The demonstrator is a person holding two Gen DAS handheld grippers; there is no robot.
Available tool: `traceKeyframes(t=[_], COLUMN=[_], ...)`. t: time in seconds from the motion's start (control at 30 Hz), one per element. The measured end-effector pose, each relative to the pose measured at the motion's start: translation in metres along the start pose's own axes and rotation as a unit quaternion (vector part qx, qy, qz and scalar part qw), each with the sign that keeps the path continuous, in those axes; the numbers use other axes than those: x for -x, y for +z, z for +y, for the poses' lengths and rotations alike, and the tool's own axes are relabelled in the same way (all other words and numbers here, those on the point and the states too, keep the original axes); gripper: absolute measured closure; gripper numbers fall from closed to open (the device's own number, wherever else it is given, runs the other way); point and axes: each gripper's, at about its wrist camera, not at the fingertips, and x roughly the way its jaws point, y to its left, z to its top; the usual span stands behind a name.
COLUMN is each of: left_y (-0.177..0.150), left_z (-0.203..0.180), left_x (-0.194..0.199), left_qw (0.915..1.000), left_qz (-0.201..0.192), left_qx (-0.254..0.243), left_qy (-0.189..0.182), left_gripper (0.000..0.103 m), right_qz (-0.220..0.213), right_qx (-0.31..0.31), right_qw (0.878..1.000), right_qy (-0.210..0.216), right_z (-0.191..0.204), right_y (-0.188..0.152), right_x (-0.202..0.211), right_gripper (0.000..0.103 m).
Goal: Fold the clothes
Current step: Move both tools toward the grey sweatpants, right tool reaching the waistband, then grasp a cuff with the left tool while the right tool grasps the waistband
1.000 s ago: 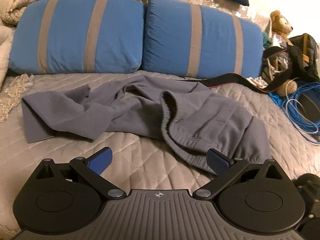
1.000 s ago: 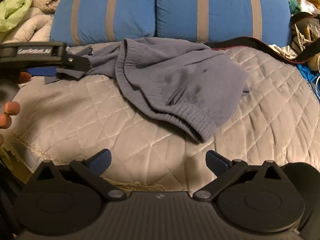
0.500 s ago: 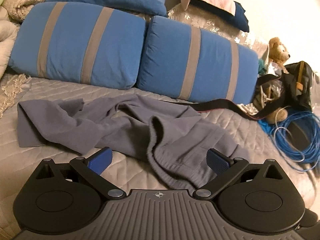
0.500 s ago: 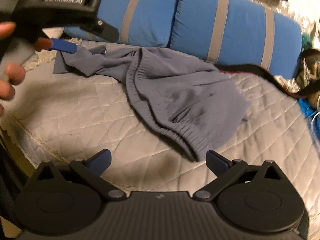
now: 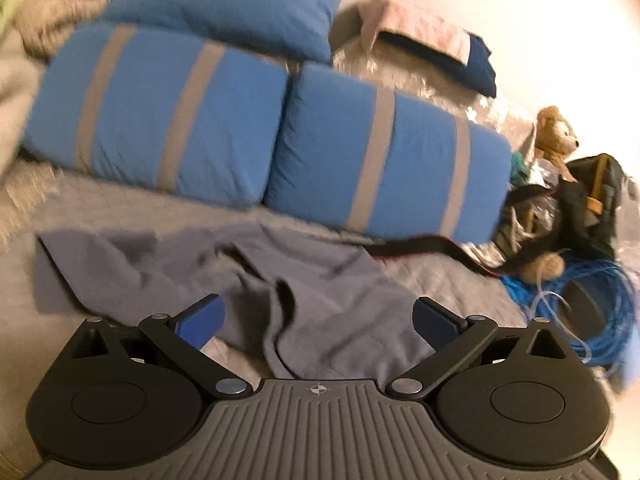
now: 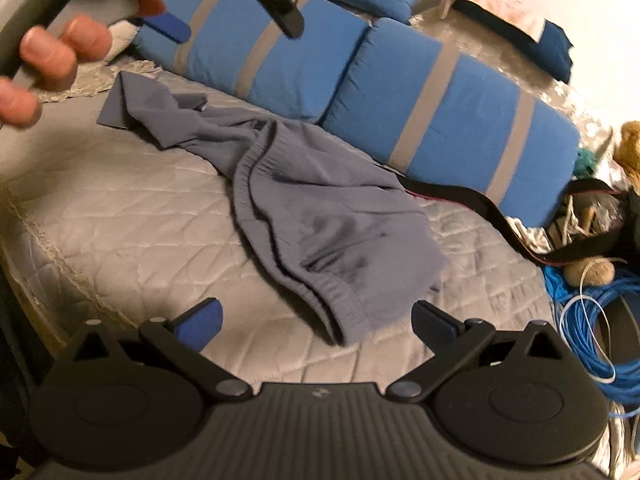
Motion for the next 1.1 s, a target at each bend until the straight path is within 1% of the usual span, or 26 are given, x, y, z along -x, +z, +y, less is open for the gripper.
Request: traceKeyframes(t=[0.1, 0.17, 0.23, 0.3, 0.37, 0.47, 0.57, 0.67, 0.73, 0.77, 0.83, 0.9, 1.0, 1.1], left_y=[0.006, 0.009, 0.008, 0.004, 0.0, -0.008, -0.014, -0.016, -0.017, -0.017, -0.014, -0.011, -0.01, -0.009], left_z=[-0.008, -0.009, -0.009, -0.01, -0.006, 0.005, 0.014, 0.022, 0.029, 0.033, 0.044, 0.052, 0.056, 0.061], left_x=[0.005, 0.003, -0.003, -0.01, -0.018, -0.024, -0.025, -0.029, -0.035, -0.041, -0.059, -0.079, -0.106, -0.127], left_qw=[0.9998, 0.9999, 0.9997, 0.9995, 0.9995, 0.9993, 0.999, 0.9991, 0.9993, 0.9991, 0.9978, 0.9962, 0.9957, 0.9942], left_qz=[-0.016, -0.008, -0.01, 0.0, 0.019, 0.037, 0.039, 0.032, 0.029, 0.035, 0.059, 0.075, 0.077, 0.087], left_qx=[-0.002, 0.013, 0.014, 0.003, -0.004, 0.002, -0.002, -0.012, -0.015, -0.009, 0.009, 0.008, -0.015, -0.007], left_qy=[0.008, 0.002, 0.016, 0.031, 0.023, -0.007, -0.024, -0.024, -0.02, -0.021, -0.03, -0.044, -0.049, -0.064], left_gripper=[0.001, 0.001, 0.001, 0.001, 0.001, 0.001, 0.002, 0.002, 0.002, 0.002, 0.002, 0.003, 0.007, 0.007], right_qz=[0.006, 0.008, 0.005, -0.001, -0.006, -0.014, -0.029, -0.041, -0.044, -0.045, -0.048, -0.051, -0.058, -0.059], right_qx=[-0.007, -0.011, -0.021, -0.046, -0.071, -0.096, -0.117, -0.146, -0.149, -0.151, -0.154, -0.157, -0.156, -0.16], right_qw=[1.0, 1.0, 1.0, 0.999, 0.997, 0.995, 0.991, 0.984, 0.983, 0.983, 0.981, 0.98, 0.98, 0.979], right_qy=[-0.005, -0.008, -0.008, 0.005, 0.018, 0.032, 0.055, 0.09, 0.096, 0.099, 0.104, 0.108, 0.108, 0.11], right_z=[-0.006, -0.011, -0.017, -0.025, -0.032, -0.04, -0.046, -0.053, -0.053, -0.053, -0.054, -0.054, -0.055, -0.057], right_y=[-0.006, -0.008, -0.011, -0.015, -0.019, -0.027, -0.037, -0.043, -0.044, -0.045, -0.046, -0.047, -0.049, -0.05], right_x=[0.0, -0.001, -0.003, -0.006, -0.008, -0.014, -0.018, -0.022, -0.023, -0.024, -0.026, -0.027, -0.026, -0.027], right_gripper=[0.0, 0.0, 0.0, 0.0, 0.0, 0.0, 0.0, 0.0, 0.0, 0.0, 0.0, 0.0, 0.0, 0.0])
